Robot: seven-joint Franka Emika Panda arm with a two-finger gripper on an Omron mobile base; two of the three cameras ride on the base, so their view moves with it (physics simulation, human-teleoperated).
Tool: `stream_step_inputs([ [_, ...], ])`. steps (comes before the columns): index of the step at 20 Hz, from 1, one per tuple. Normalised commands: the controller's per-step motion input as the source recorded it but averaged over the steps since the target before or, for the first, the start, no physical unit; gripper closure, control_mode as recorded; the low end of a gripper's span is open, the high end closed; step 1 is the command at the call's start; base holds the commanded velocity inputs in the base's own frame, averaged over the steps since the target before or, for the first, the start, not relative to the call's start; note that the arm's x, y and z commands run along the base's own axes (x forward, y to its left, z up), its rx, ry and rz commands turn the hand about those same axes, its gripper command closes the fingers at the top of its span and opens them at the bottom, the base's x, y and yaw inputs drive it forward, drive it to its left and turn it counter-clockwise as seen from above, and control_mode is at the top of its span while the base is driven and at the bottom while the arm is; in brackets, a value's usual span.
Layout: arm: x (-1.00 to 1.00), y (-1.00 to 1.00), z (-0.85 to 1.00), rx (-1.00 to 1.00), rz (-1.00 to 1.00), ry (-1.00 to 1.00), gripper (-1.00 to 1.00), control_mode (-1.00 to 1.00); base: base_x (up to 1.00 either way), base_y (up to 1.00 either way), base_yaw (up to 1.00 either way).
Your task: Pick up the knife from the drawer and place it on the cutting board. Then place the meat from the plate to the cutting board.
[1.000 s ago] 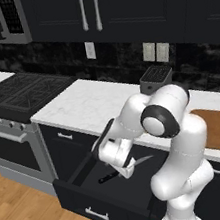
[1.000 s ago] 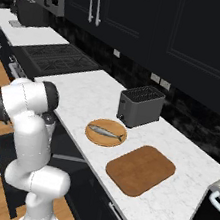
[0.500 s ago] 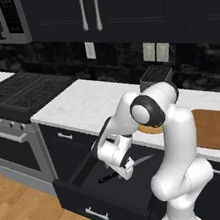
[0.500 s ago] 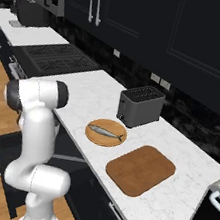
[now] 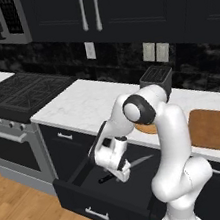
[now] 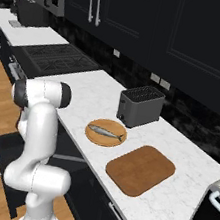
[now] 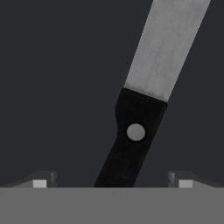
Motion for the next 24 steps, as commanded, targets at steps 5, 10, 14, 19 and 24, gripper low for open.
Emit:
stream_step_inputs([
  [5, 0.1, 0.22, -0.36, -0.05, 0.0, 0.06, -1.0, -1.0, 0.0, 0.0, 0.0],
  [10, 0.01, 0.25, -0.41, -0.02, 0.0, 0.08, -1.0, -1.0, 0.0, 0.0, 0.0],
  [14, 0.0, 0.42, -0.62, 0.0, 0.0, 0.16, 1.0, -1.0, 0.0, 0.0, 0.0],
  [19, -0.04, 0.4, -0.6, 0.0, 0.0, 0.13, 1.0, -1.0, 0.0, 0.0, 0.0],
  [24, -0.42, 0.31, -0.51, 0.0, -0.01, 0.0, 1.0, -1.0, 0.0, 0.0, 0.0],
])
